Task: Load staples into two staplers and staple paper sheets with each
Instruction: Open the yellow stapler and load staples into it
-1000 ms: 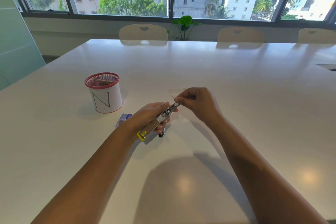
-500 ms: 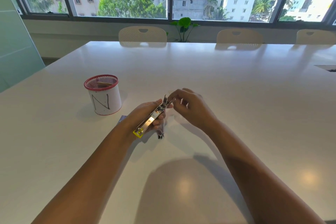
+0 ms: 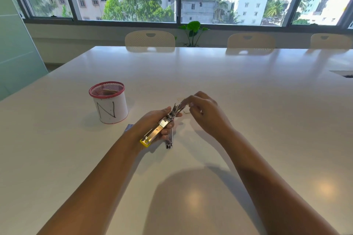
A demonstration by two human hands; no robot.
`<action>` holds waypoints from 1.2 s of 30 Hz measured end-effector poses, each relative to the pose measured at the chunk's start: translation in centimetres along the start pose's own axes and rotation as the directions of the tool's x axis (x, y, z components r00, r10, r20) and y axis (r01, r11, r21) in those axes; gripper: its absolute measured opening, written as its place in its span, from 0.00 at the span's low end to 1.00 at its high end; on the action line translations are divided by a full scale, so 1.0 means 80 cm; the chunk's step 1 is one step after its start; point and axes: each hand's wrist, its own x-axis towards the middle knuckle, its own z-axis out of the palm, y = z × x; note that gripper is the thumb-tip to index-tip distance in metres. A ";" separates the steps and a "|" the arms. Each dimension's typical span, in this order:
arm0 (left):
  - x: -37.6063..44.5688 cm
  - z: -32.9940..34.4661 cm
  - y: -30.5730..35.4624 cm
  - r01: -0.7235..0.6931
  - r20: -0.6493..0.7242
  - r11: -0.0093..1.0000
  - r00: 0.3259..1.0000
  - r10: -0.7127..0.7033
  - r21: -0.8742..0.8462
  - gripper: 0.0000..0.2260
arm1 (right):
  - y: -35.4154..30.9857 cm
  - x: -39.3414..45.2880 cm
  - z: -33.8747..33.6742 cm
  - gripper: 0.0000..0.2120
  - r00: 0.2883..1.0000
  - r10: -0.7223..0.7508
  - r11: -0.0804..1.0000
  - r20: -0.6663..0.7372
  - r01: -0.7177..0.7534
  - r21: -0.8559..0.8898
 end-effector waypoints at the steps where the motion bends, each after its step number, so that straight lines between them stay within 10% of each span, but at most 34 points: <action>1: -0.001 0.001 0.000 -0.012 -0.008 1.000 1.000 0.012 0.010 0.16 | 0.001 0.000 0.001 0.14 1.000 0.014 0.998 -0.019 -0.015 -0.063; 7: -0.001 0.000 -0.001 -0.075 -0.127 0.996 0.989 0.082 0.056 0.20 | 0.010 0.003 -0.010 0.09 0.935 0.215 0.976 -0.281 -0.212 0.042; 16: 0.000 -0.012 0.004 -0.158 -0.254 0.986 0.953 0.167 0.058 0.11 | 0.000 0.001 0.006 0.11 0.982 0.182 0.966 -0.059 -0.167 0.196; 22: 0.006 -0.014 0.000 -0.195 -0.319 0.980 0.932 0.173 -0.040 0.11 | -0.031 -0.016 0.018 0.46 0.957 -0.120 0.993 0.262 0.110 0.052; 26: 0.012 -0.018 -0.002 -0.173 -0.343 0.984 0.927 0.153 -0.028 0.13 | -0.056 -0.024 0.037 0.51 0.934 -0.243 0.970 0.262 0.241 0.040; 36: -0.008 0.006 -0.001 -0.253 -0.149 0.965 0.954 0.260 0.067 0.06 | -0.060 -0.012 0.027 0.44 0.988 0.134 0.866 0.070 -0.151 0.477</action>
